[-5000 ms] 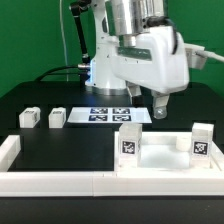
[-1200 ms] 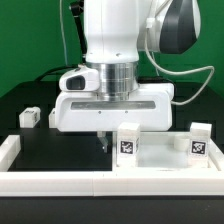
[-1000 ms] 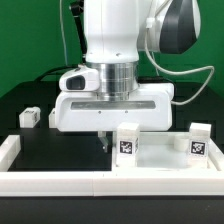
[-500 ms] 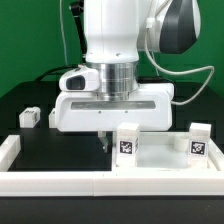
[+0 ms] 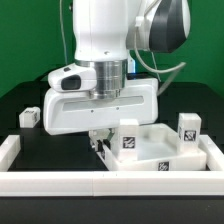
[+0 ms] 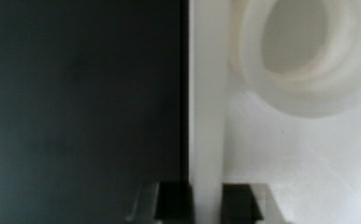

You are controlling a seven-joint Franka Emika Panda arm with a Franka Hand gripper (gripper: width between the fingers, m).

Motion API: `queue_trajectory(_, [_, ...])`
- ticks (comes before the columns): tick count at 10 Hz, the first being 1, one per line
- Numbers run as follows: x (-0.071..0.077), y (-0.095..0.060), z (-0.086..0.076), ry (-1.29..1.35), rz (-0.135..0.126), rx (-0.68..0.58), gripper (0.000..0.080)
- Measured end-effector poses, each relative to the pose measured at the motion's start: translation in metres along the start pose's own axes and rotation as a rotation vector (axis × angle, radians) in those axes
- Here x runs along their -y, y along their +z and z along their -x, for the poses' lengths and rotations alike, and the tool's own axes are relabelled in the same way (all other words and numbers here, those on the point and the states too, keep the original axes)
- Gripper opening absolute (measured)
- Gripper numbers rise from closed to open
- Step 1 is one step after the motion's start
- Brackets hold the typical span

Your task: Assemble square table

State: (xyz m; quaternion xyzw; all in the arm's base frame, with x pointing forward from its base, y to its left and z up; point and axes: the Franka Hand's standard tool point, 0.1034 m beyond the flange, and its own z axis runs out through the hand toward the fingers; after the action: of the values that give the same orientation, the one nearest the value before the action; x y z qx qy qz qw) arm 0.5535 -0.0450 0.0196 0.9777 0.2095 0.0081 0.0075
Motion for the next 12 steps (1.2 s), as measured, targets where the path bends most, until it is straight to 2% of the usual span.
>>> queue_trajectory(1, [-0.007, -0.001, 0.002, -0.074, -0.004, 0.004, 0.0057])
queue_trajectory(3, [-0.010, -0.001, 0.004, -0.177, 0.011, 0.015, 0.0057])
queue_trajectory(4, [-0.012, -0.002, 0.002, -0.278, 0.024, 0.017, 0.0057])
queue_trajectory(5, [-0.013, -0.005, -0.008, -0.508, 0.060, 0.010, 0.0057])
queue_trajectory(6, [-0.012, -0.006, -0.016, -0.660, 0.075, 0.006, 0.0057])
queue_trajectory(7, [-0.016, -0.008, -0.014, -0.677, 0.103, -0.006, 0.0058])
queue_trajectory(9, [-0.019, -0.007, -0.011, -0.763, 0.109, 0.018, 0.0060])
queue_trajectory(10, [-0.013, -0.007, -0.016, -0.809, 0.121, 0.028, 0.0060])
queue_trajectory(11, [0.011, -0.007, -0.031, -0.909, 0.128, 0.031, 0.0061])
queue_trajectory(12, [0.029, -0.009, -0.046, -0.958, 0.121, 0.018, 0.0061])
